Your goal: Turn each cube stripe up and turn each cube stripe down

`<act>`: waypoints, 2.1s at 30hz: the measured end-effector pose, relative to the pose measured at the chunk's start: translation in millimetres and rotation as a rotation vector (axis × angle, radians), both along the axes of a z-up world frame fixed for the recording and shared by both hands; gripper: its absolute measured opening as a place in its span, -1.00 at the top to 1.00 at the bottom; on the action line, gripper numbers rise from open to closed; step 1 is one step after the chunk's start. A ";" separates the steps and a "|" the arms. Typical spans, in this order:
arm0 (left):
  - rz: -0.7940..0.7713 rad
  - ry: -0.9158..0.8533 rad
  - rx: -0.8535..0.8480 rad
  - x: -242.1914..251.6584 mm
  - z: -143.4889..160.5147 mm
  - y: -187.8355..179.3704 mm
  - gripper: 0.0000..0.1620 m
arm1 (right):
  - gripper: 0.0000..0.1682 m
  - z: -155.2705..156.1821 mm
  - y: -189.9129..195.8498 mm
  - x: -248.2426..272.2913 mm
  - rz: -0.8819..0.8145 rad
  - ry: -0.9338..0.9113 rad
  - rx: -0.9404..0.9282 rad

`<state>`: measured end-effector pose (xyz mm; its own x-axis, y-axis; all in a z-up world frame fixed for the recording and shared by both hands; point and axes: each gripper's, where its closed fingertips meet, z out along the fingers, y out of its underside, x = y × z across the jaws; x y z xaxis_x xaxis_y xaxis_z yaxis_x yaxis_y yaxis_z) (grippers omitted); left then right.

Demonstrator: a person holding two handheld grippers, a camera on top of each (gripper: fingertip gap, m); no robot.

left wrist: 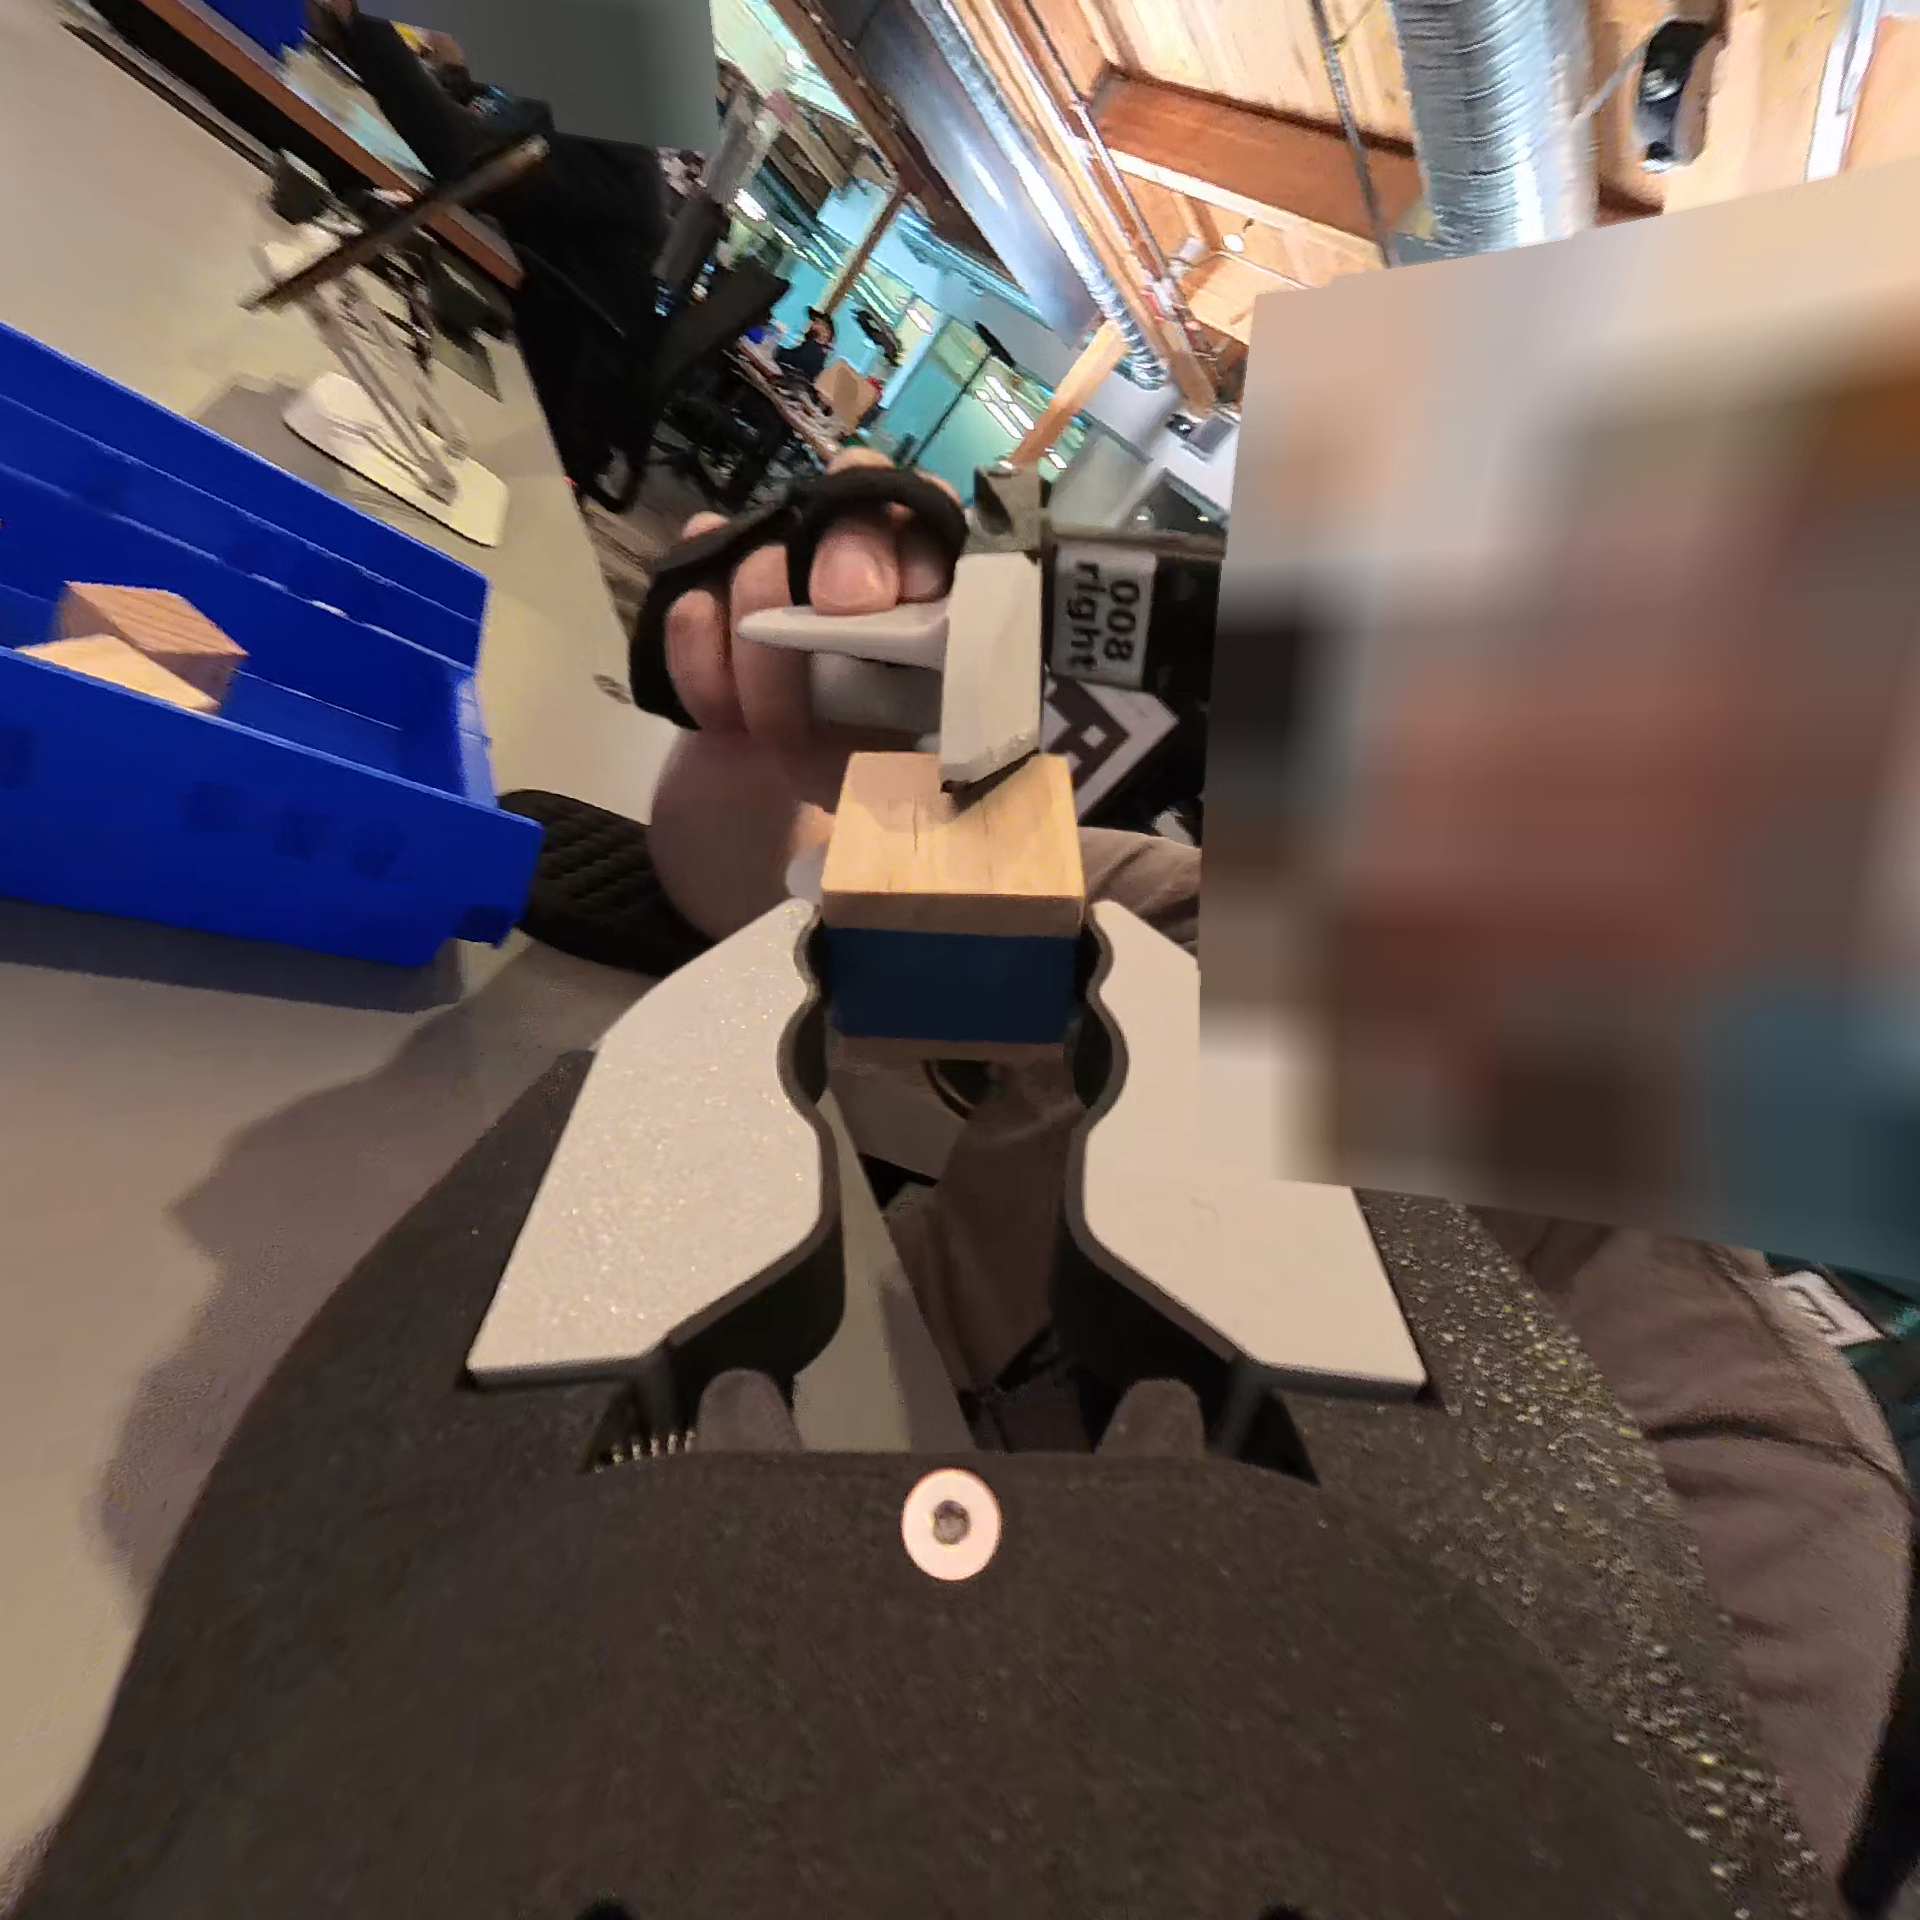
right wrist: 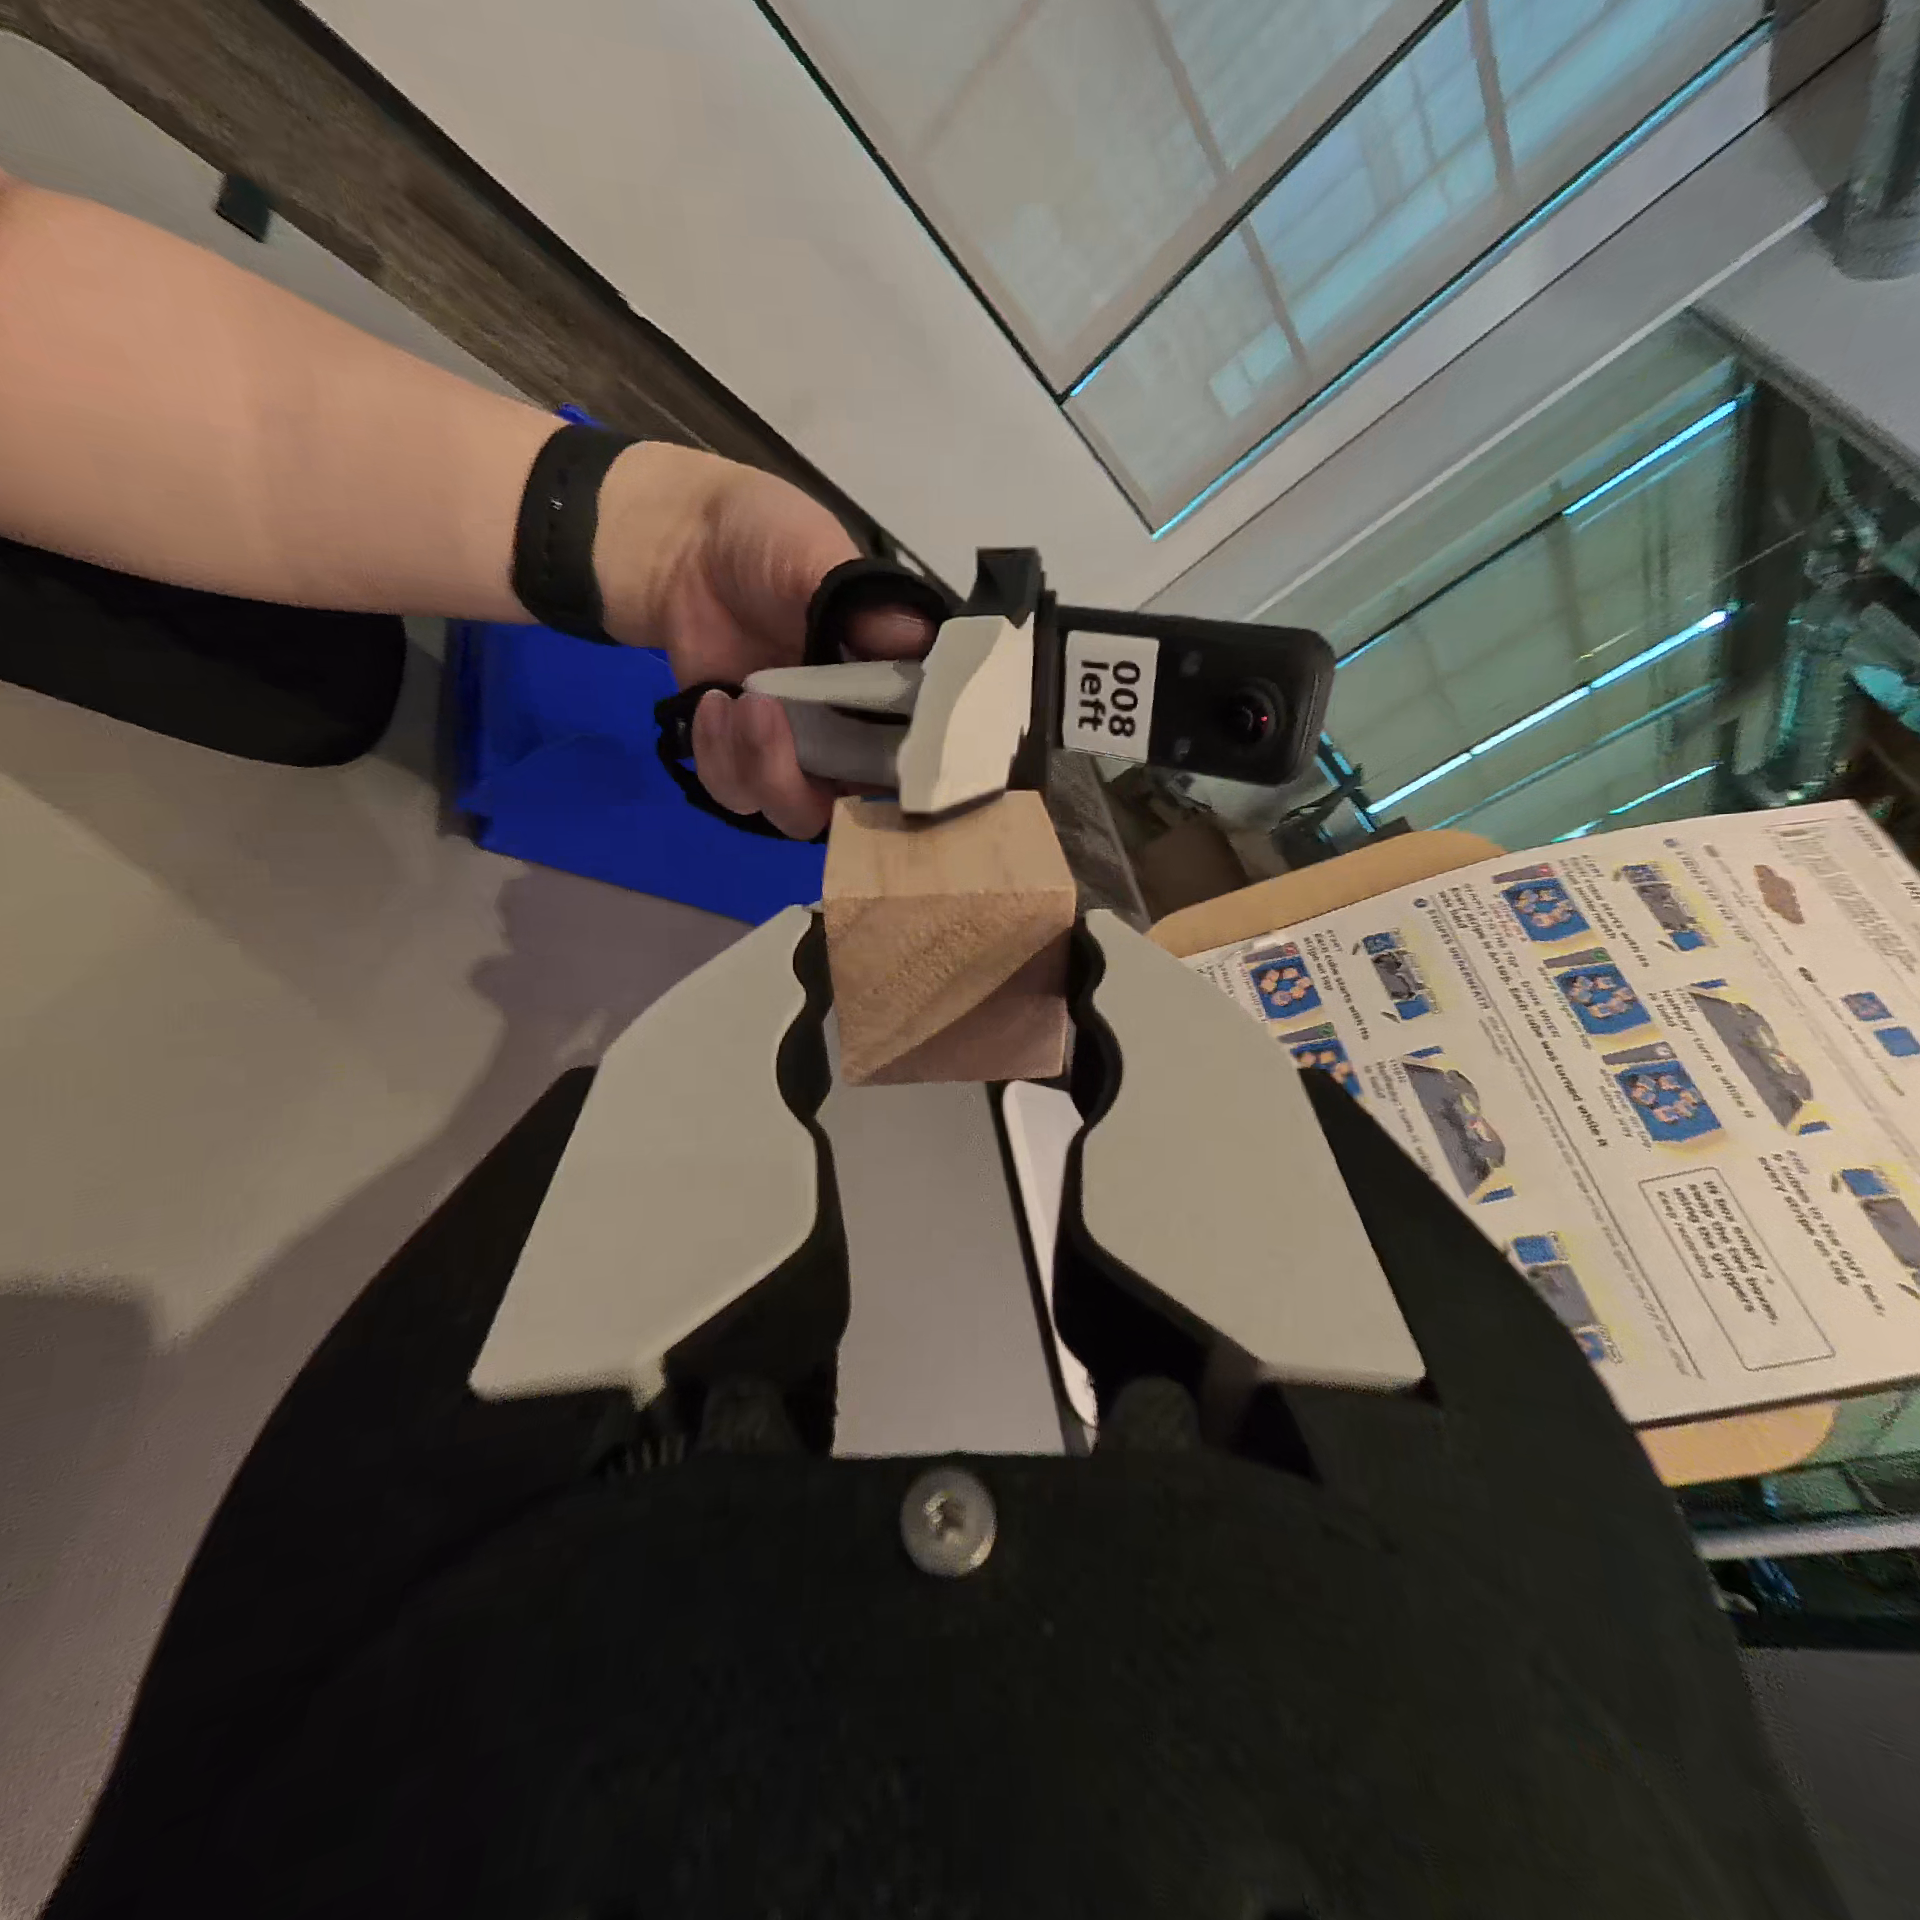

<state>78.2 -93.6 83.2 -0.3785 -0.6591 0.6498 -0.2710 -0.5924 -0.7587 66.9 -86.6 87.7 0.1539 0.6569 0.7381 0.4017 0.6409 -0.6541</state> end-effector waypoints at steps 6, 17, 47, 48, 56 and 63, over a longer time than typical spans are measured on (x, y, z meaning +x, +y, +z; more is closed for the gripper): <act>0.069 0.062 0.071 -7.4 -7.5 10.6 0.55 | 0.47 17.9 24.6 90.7 -0.134 -0.108 -0.151; 0.158 0.114 0.238 -27.0 4.0 8.7 0.63 | 0.46 -152.5 108.9 229.2 -0.384 -0.524 -0.880; 0.745 0.097 0.723 -124.5 44.3 63.9 0.57 | 0.39 -127.1 144.4 261.4 -0.572 -0.350 -0.730; 0.783 0.059 0.711 -129.5 48.2 69.3 0.56 | 0.39 -115.0 151.4 271.1 -0.620 -0.288 -0.697; 1.327 0.891 0.587 -273.6 -26.7 137.6 0.54 | 0.40 -141.7 166.9 395.6 -1.261 -0.098 -1.037; 1.542 1.270 0.312 -382.6 -78.0 126.8 0.43 | 0.51 -184.4 162.7 409.8 -1.402 -0.115 -1.270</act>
